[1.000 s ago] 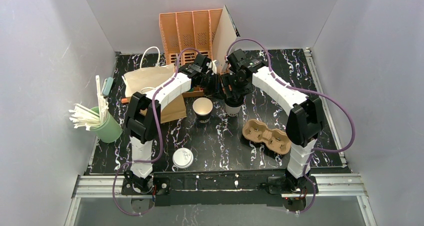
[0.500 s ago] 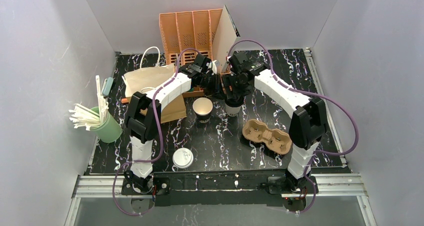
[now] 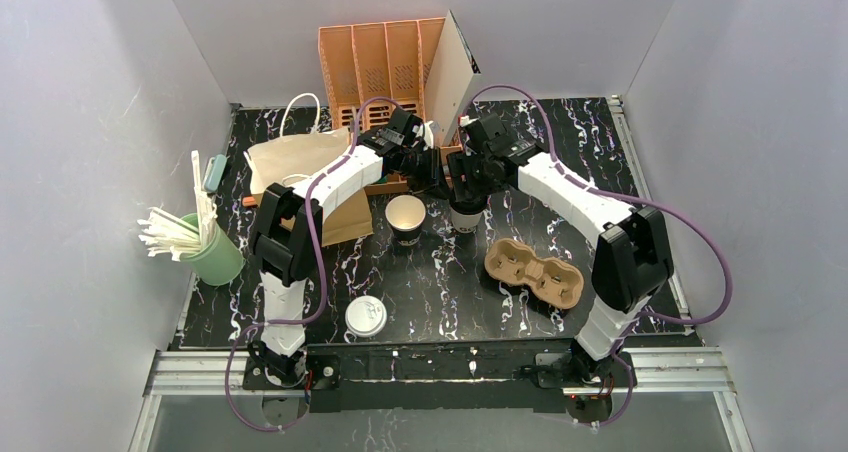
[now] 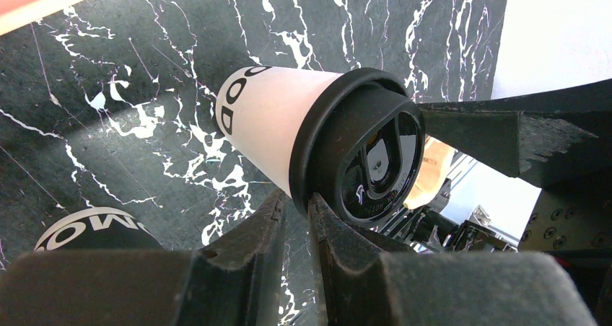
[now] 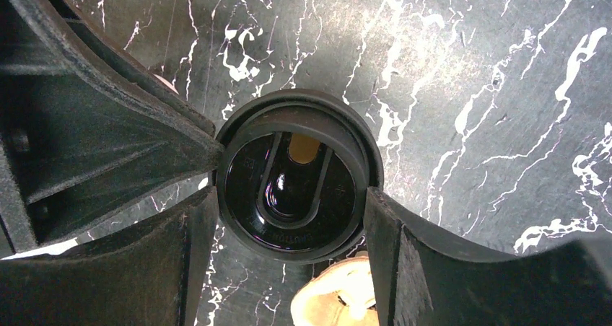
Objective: Pack the takeout coffee
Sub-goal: Close the cup lid on the coffee cup.
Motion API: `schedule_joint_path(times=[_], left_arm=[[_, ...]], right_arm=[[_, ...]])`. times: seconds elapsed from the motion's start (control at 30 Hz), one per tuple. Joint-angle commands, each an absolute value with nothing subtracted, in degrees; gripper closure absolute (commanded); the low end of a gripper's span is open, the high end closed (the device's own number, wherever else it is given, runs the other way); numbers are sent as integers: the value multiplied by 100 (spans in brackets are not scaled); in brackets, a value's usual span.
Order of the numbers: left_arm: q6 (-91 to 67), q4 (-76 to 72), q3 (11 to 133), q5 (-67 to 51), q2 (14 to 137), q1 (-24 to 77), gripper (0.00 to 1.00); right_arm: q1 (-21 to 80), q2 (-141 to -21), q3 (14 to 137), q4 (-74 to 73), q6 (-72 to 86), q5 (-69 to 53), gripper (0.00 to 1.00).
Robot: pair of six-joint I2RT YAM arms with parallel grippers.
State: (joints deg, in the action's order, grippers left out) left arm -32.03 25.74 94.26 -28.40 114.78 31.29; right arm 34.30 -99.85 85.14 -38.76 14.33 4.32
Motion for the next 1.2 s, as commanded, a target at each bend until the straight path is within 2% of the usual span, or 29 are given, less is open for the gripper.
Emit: schedule_joint_path(times=[0.0, 0.83, 1.17], left_arm=[[-3190, 2764, 9415, -2874, 11456, 3129, 83], [-3509, 2858, 10033, -2809, 11242, 2911, 79], [-3524, 2821, 9762, -2791, 11043, 2900, 79]], right_arm=[[3467, -10299, 7960, -4579, 1441, 375, 35], [3471, -9918, 7344, -4191, 1233, 467, 44], [3471, -9939, 7058, -4097, 1234, 543, 46]])
